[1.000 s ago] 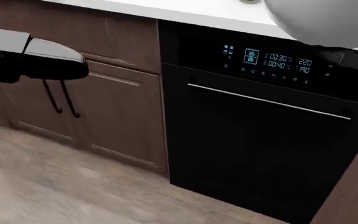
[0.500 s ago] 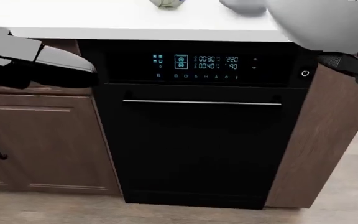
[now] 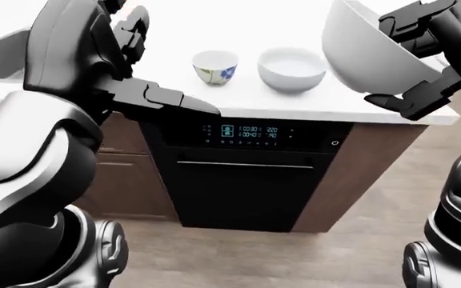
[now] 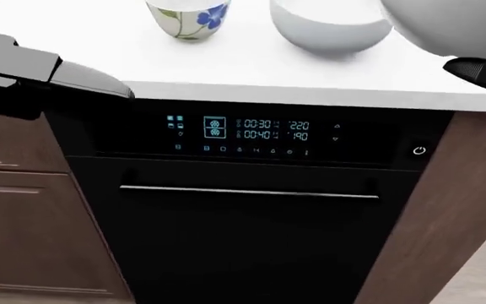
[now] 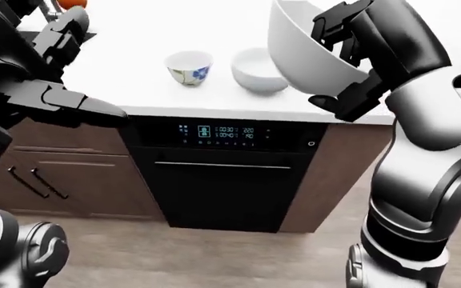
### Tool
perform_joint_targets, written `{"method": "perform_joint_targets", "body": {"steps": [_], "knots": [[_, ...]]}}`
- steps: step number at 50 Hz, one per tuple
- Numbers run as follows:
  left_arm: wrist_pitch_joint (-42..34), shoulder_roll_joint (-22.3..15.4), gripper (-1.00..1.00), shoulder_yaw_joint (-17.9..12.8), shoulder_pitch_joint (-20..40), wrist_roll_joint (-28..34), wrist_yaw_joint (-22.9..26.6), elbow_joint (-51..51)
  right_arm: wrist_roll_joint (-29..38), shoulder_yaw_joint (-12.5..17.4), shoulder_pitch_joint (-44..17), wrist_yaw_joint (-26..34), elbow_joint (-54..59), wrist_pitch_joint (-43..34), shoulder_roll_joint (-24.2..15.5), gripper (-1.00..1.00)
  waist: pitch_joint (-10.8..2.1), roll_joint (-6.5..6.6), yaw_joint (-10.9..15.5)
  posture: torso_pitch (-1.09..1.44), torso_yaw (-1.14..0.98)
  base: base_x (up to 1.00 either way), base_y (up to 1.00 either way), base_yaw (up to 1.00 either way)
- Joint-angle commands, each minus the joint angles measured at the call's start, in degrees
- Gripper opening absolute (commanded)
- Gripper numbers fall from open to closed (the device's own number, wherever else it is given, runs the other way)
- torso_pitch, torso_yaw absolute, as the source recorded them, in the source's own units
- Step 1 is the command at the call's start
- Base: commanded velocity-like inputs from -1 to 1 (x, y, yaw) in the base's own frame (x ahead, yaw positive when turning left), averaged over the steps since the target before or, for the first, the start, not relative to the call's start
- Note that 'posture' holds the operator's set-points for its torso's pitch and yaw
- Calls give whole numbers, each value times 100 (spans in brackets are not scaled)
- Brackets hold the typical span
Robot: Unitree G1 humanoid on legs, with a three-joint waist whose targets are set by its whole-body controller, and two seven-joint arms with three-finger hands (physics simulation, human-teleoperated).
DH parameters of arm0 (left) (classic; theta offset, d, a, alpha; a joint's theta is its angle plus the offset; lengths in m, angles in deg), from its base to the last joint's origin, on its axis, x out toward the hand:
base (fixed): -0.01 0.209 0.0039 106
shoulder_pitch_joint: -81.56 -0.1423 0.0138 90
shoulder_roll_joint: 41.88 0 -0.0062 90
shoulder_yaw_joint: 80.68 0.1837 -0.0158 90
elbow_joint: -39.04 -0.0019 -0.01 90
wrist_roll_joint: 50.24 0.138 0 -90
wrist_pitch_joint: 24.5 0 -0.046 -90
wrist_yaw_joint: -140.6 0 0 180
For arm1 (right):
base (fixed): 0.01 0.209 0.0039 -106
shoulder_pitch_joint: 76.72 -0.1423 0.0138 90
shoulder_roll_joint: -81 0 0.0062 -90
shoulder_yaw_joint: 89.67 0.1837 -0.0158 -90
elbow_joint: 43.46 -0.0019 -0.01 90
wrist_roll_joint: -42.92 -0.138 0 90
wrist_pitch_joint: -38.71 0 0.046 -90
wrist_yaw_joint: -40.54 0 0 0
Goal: Stack the bowls from largest to smallest.
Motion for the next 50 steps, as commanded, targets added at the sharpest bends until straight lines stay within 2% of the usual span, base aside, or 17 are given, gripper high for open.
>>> {"method": "perform_joint_targets", "body": {"steps": [1, 6, 12, 15, 18, 21, 24, 27, 28, 34, 41, 42, 46, 47, 48, 49, 50], "knots": [[192, -75, 100, -118, 172, 13, -93, 54, 22, 79, -189, -192, -254, 108, -61, -100, -133, -13, 10, 0, 0, 0, 0, 0], [191, -143, 100, -173, 191, -118, -157, 35, 24, 59, -236, -176, -267, 86, -59, -100, -28, 81, -5, 0, 0, 0, 0, 0], [204, -203, 100, -198, 223, -295, -285, 4, 30, 61, -272, -159, -254, 67, -79, -100, -230, 451, 67, 0, 0, 0, 0, 0], [190, -245, 100, -237, 257, -416, -362, -9, 35, 50, -310, -135, -271, 34, -86, -100, -288, 324, 61, 0, 0, 0, 0, 0], [217, -295, 100, -263, 253, -534, -433, -23, 35, 47, -303, -141, -273, 46, -81, -100, -140, 543, 26, 0, 0, 0, 0, 0], [263, -356, 100, -269, 251, -683, -540, -47, 24, 41, -354, -109, -274, 45, -99, -100, -134, 520, 17, 0, 0, 0, 0, 0], [323, -401, 100, -262, 222, -786, -617, -67, 18, 39, -359, -114, -267, 56, -96, -100, -17, 455, 50, 0, 0, 0, 0, 0], [407, -461, 100, -244, 179, -906, -709, -93, 22, 21, -344, -122, -263, 71, -75, -100, -157, 89, 132, 0, 0, 0, 0, 0], [444, -484, 100, -232, 155, -949, -744, -100, 19, 20, -332, -131, -251, 88, -66, -100, -231, 93, 217, 0, 0, 0, 0, 0], [579, -586, 100, -193, 96, -1189, -940, -138, 55, 19, -289, -141, -252, 99, -45, -100, -288, 356, 89, 0, 0, 0, 0, 0], [705, -732, 100, -176, 45, -1540, -1204, -169, 108, -1, -234, -138, -257, 122, 0, -100, -323, 417, 30, 0, 0, 0, 0, 0], [720, -753, 100, -179, 35, -1586, -1236, -171, 121, -5, -234, -120, -276, 107, 4, -100, -480, 438, 57, 0, 0, 13, 4, 0], [827, -859, 100, -160, -3, -1766, -1363, -207, 115, -3, -245, -119, -271, 123, 30, -100, -279, 342, 83, 0, 0, 18, 5, 0], [868, -897, 100, -145, -17, -1812, -1394, -220, 103, -3, -244, -127, -260, 133, 41, -100, -99, 351, 44, 0, 0, 0, 2, 0], [913, -936, 100, -132, -32, -1854, -1423, -237, 89, -2, -239, -118, -263, 126, 55, -100, -282, 386, 36, 0, 0, 0, 7, 0], [952, -971, 100, -121, -44, -1900, -1453, -251, 73, -5, -232, -95, -292, 106, 70, -100, -340, 504, 76, 0, 0, 0, 28, 0], [987, -1003, 100, -112, -55, -1936, -1480, -264, 77, -11, -226, -84, -301, 86, 77, -100, -273, 410, 185, 0, 0, 0, 0, 45]]}}
